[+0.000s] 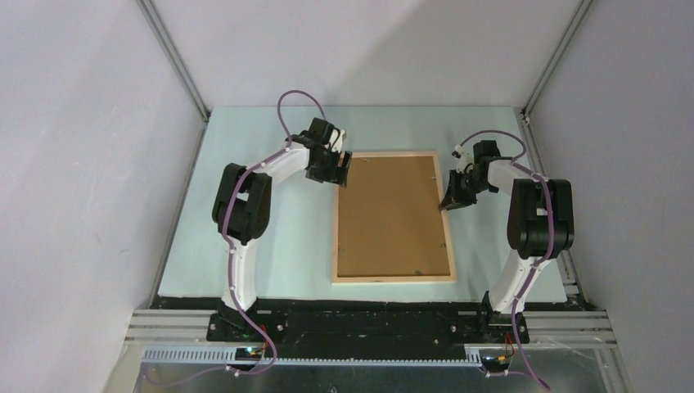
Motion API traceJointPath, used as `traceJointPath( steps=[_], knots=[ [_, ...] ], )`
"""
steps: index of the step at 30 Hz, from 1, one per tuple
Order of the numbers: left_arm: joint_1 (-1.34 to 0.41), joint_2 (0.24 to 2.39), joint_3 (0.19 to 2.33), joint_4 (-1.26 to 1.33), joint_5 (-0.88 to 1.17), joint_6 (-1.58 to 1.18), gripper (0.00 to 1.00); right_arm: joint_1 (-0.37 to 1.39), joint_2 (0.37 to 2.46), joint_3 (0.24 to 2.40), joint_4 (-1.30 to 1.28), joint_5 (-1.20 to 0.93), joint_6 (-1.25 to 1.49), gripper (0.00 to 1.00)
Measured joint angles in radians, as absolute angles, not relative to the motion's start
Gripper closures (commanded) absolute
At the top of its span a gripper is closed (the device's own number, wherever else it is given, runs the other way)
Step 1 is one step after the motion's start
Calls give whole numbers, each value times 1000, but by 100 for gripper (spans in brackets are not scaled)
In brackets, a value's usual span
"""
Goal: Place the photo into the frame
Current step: Install the photo frame at the center of the board.
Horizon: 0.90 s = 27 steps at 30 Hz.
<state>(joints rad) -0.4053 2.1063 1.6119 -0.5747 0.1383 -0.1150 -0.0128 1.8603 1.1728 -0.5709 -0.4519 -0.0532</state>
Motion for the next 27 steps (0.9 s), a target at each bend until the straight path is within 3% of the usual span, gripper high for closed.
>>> traceJointPath(
  steps=[19, 27],
  knots=[
    [-406, 2185, 1683, -579, 133, -113, 34, -17, 1860, 1171, -570, -460, -54, 100],
    [-414, 2186, 1684, -578, 130, -114, 49, -20, 1860, 1169, -569, -467, -54, 100]
  ],
)
